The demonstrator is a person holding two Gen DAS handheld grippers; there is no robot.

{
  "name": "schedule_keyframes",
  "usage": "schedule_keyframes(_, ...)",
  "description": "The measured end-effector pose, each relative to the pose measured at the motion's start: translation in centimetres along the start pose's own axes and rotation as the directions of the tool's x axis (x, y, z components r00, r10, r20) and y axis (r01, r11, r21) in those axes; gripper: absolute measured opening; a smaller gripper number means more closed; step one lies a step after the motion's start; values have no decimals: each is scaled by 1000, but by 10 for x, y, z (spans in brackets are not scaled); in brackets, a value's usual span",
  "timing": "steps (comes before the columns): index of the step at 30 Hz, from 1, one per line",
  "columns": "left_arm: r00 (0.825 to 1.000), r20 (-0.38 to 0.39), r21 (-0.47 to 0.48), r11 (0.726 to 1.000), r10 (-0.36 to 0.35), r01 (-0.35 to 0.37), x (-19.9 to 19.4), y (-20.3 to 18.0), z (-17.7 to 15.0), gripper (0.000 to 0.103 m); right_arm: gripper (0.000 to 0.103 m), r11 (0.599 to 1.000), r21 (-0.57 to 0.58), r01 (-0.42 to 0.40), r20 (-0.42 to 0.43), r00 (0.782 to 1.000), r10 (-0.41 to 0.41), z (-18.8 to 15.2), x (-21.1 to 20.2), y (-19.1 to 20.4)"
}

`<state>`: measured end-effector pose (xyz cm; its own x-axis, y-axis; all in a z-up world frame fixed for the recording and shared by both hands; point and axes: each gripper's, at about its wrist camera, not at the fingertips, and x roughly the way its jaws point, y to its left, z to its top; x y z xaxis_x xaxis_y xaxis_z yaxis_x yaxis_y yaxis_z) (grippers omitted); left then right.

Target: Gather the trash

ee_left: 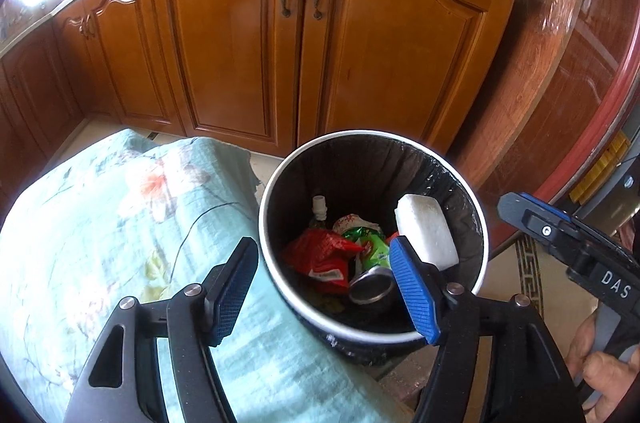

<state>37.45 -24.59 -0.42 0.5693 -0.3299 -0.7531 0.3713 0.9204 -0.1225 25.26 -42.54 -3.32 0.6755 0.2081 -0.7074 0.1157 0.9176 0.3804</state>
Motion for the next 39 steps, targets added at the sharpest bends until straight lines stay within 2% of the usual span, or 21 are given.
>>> schedule_keyframes(5, 998, 66, -78, 997, -16, 21, -36, 18, -30, 71, 77, 999, 24, -32, 44, 999, 31, -14, -20, 9)
schedule_keyframes(10, 991, 135, -131, 991, -20, 38, -76, 33, -68, 79, 90, 999, 21, -42, 74, 996, 40, -37, -37, 30)
schedule_keyframes(14, 986, 167, -168, 985, -19, 47, -103, 49, -102, 83, 96, 999, 13, -46, 104, 994, 44, -61, -51, 52)
schedule_keyframes(19, 985, 171, -221, 974, -13, 51, -132, 71, -141, 83, 98, 999, -27, -42, 132, 990, 45, -81, -65, 79)
schedule_keyframes(27, 973, 223, -237, 971, 61, -7, -180, 86, -183, 85, 102, 997, -69, -15, 187, 982, 28, -117, -85, 113)
schedule_keyframes(28, 969, 238, -236, 972, 67, -9, -187, 86, -186, 86, 102, 997, -74, -8, 196, 980, 22, -120, -88, 116)
schedule_keyframes(32, 947, 310, -226, 974, 88, -17, -216, 83, -199, 99, 102, 992, -129, 15, 246, 969, 17, -124, -104, 135)
schedule_keyframes(34, 923, 367, -216, 976, 119, -40, -234, 79, -204, 102, 103, 985, -168, 29, 282, 959, 20, -119, -117, 144)
schedule_keyframes(37, 876, 431, -208, 969, 216, -136, -249, 73, -213, 102, 103, 979, -196, 55, 372, 928, 22, -116, -133, 152)
schedule_keyframes(39, 853, 450, -200, 961, 264, -191, -252, 67, -221, 102, 103, 975, -204, 87, 394, 919, 0, -118, -132, 154)
